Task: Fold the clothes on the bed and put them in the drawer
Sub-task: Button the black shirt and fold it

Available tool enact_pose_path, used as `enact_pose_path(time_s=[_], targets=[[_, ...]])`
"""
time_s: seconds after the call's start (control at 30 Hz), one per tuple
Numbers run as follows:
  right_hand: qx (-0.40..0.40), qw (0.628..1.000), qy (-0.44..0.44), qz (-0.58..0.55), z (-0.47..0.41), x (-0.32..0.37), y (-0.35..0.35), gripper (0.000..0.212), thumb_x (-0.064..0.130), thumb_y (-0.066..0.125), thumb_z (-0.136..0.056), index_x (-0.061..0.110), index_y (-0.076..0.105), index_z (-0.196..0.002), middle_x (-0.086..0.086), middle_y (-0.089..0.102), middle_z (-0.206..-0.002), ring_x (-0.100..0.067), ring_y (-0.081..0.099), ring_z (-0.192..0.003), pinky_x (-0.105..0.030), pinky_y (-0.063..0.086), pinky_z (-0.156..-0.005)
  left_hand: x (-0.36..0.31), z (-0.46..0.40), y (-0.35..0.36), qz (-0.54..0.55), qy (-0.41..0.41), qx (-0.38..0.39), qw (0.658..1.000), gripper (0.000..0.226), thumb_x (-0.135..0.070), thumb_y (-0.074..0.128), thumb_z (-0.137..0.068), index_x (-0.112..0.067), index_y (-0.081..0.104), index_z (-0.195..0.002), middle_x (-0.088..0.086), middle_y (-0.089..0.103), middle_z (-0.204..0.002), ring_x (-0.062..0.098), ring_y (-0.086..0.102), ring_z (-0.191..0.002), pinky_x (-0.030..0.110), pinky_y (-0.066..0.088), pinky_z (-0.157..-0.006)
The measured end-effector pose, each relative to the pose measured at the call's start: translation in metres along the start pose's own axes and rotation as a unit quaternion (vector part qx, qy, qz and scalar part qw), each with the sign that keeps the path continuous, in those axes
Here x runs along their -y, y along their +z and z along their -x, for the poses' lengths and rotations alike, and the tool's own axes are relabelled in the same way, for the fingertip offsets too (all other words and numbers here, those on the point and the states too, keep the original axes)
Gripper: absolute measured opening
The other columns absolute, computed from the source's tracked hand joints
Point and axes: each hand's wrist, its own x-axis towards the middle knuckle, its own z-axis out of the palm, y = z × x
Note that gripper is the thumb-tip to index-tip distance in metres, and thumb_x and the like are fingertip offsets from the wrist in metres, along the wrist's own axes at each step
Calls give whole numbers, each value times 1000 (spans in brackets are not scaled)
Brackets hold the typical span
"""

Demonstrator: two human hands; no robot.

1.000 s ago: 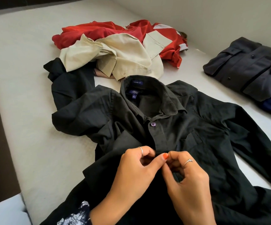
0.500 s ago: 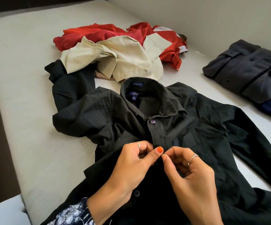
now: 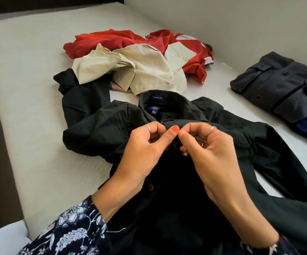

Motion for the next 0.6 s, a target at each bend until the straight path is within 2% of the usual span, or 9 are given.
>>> enact_pose_path(time_s=[0.1, 0.23, 0.27, 0.33, 0.4, 0.47, 0.53, 0.6], targets=[[-2, 997, -55, 60, -5, 2, 4, 10, 10, 65, -88, 15, 67, -79, 6, 64, -64, -3, 56, -57, -15, 45, -56, -5, 0, -4, -34, 1, 6, 999, 30, -31, 62, -89, -3, 62, -78, 7, 55, -63, 13, 50, -60, 26, 44, -60], [-7, 967, -186, 172, -8, 9, 14, 6, 9, 64, -89, 14, 64, -86, 4, 63, -77, -10, 61, -65, -19, 48, -58, -13, -5, -12, -33, 50, -24, 998, 32, -29, 64, -89, 2, 64, -82, 27, 60, -72, 21, 53, -65, 36, 45, -65], [-10, 958, -217, 188, -9, 11, 16, 5, 9, 64, -88, 14, 63, -88, 3, 62, -80, -11, 61, -67, -21, 49, -59, -15, -6, -13, -13, 52, -26, 998, 32, -30, 66, -88, 1, 64, -79, 27, 59, -70, 23, 52, -66, 38, 44, -66], [3, 960, -227, 167, -12, 15, 20, 4, 9, 62, -89, 14, 62, -88, 3, 63, -78, -10, 61, -66, -23, 49, -59, -17, -9, -18, 30, 53, -28, 998, 27, -30, 65, -84, -6, 65, -72, 15, 58, -66, 24, 51, -67, 40, 42, -67], [31, 981, -172, 88, -15, 23, 23, 7, 8, 61, -90, 13, 64, -85, 6, 63, -72, -6, 58, -61, -20, 48, -58, -21, -9, -23, 45, 65, -24, 997, 20, -28, 63, -83, -15, 67, -70, 6, 60, -66, 24, 51, -68, 38, 42, -67], [72, 994, -65, -46, -16, 30, 25, 13, 5, 60, -91, 11, 64, -81, 6, 60, -66, -3, 54, -58, -15, 45, -57, -24, -10, -27, 51, 81, -15, 995, 17, -27, 63, -85, -15, 68, -73, 6, 63, -69, 25, 54, -70, 38, 44, -70], [124, 973, 61, -186, -19, 33, 25, 16, 6, 58, -92, 12, 64, -78, 5, 58, -64, -3, 51, -56, -13, 44, -55, -26, -9, -31, 50, 85, -4, 995, 18, -28, 65, -86, -14, 68, -75, 2, 67, -70, 17, 61, -71, 30, 49, -71], [144, 963, 106, -201, -20, 32, 20, 17, 10, 58, -92, 14, 64, -78, 4, 56, -65, -3, 51, -56, -14, 44, -57, -26, -8, -31, 19, 87, 3, 996, 22, -31, 61, -85, -11, 66, -78, 0, 65, -65, 10, 60, -65, 24, 48, -66]])
